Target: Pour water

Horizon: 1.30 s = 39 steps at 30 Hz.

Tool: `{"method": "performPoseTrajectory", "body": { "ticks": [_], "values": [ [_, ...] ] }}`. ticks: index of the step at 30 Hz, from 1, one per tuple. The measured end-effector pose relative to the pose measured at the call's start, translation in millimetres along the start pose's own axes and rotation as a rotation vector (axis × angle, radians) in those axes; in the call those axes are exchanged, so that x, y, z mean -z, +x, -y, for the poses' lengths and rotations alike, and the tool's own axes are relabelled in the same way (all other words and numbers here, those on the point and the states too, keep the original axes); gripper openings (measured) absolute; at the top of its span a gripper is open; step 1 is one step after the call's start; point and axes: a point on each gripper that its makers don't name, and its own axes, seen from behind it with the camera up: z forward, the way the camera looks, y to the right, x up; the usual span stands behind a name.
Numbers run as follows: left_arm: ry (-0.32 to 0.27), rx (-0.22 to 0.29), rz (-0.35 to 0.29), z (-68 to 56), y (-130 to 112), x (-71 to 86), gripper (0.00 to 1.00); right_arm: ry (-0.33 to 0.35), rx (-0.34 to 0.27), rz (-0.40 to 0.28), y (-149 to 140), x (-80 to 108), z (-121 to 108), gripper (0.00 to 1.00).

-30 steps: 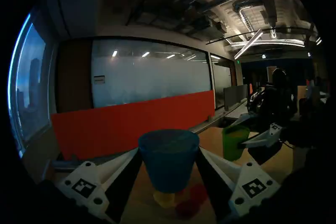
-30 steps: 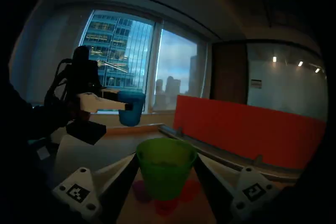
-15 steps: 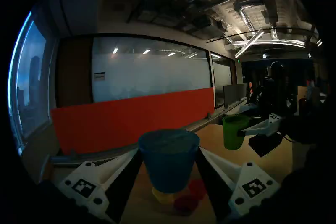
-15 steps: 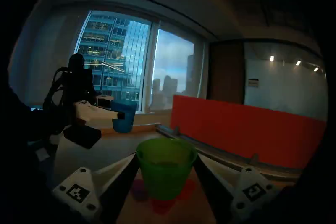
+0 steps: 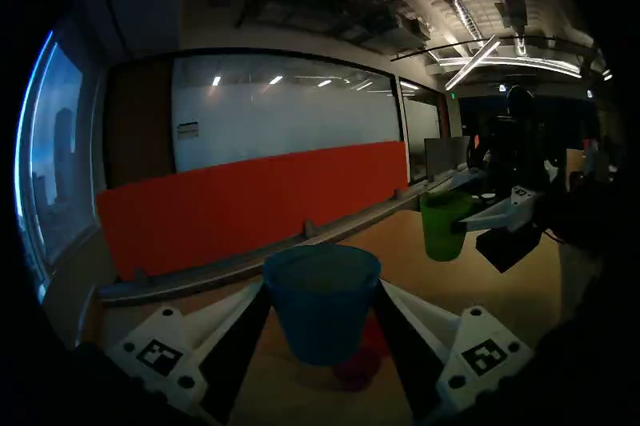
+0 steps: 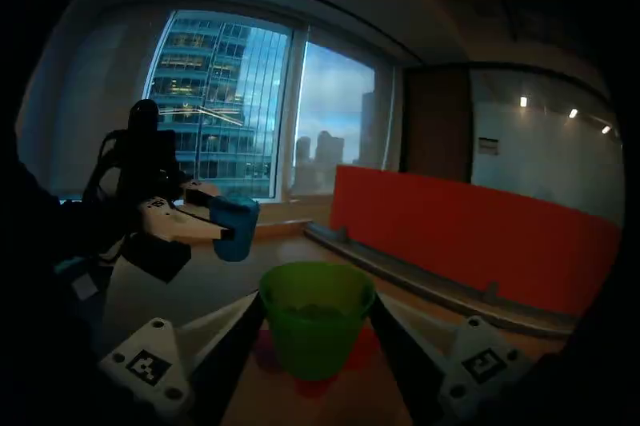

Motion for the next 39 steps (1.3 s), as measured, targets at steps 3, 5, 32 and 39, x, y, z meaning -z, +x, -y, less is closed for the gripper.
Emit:
{"method": "performPoseTrajectory", "body": {
  "ticks": [3,5,32,39],
  "values": [
    [-0.004,-0.003,0.02,-1.1,-10.2,0.6,0.85,0.005,0.004,0.014,-5.3,-1.0,2.1,0.9],
    [-0.008,-0.007,0.033,-1.8,-16.3,0.9,0.85,0.007,0.004,0.022,-8.8,-1.6,2.9,0.9],
    [-0.065,-0.091,0.292,-14.5,-103.9,6.2,0.85,0.043,0.007,0.159,-66.4,-4.5,3.0,0.91],
    [-0.082,-0.125,0.361,-16.6,-127.0,9.4,0.85,0.055,0.014,0.211,-84.1,-3.9,3.3,0.91]
  ]
}}
